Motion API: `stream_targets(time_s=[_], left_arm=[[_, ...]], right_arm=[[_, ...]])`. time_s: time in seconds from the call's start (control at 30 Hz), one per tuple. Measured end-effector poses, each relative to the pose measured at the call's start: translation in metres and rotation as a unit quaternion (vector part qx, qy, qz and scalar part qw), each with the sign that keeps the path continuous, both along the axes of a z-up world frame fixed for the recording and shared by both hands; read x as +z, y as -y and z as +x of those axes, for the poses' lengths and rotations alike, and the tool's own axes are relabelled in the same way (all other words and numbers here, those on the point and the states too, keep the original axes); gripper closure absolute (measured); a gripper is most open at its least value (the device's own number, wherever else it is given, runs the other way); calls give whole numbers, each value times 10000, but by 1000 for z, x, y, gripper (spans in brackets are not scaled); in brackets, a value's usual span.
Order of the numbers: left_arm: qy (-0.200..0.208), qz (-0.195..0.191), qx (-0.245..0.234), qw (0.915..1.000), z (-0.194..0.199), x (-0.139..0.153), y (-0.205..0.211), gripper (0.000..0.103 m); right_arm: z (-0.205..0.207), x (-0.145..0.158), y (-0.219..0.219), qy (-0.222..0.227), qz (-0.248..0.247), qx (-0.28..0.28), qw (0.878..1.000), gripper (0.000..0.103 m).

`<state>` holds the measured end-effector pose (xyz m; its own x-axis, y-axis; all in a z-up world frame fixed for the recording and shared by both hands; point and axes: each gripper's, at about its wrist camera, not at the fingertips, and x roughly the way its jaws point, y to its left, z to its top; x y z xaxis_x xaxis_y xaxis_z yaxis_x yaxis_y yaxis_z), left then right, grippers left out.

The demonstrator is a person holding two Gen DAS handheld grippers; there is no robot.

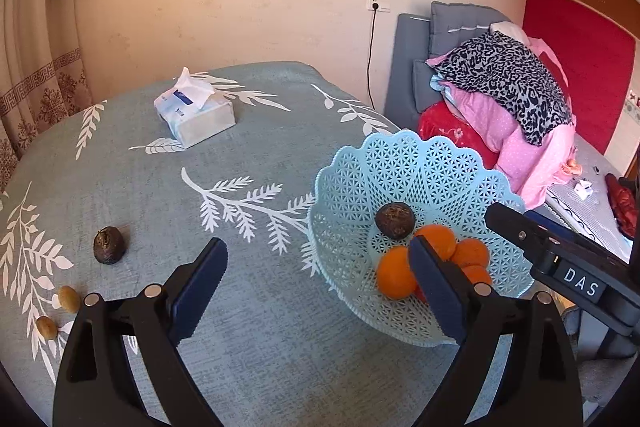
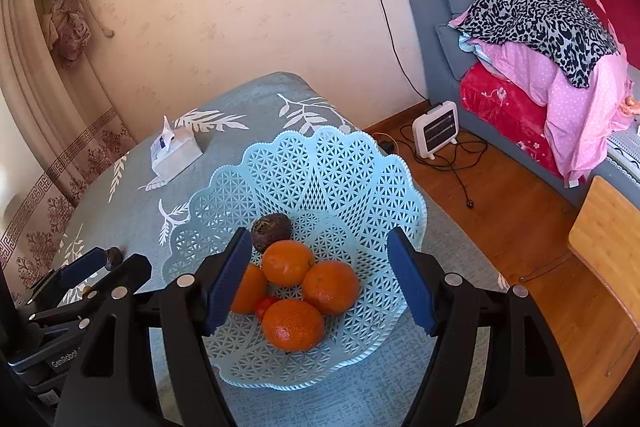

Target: Organize fruits

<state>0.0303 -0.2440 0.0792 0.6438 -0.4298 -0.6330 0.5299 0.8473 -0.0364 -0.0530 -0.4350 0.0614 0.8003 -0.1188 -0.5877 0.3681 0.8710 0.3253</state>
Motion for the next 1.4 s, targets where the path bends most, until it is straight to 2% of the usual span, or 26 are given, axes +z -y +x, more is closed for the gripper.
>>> stream_targets(time_s=[0.63,1.03,1.4], left_arm=[[251,286,924,9950,-2,-9,-86,12],[249,368,1828,9821,10,-19,-169,12],[202,292,2224,9743,17,-24,-219,12]], right_arm=[[11,6,-59,2,-424,560,9975,31],[28,2,-122,-97,-566,1264,9903,31],[48,-4,-178,-276,-564,1888,9800,31]])
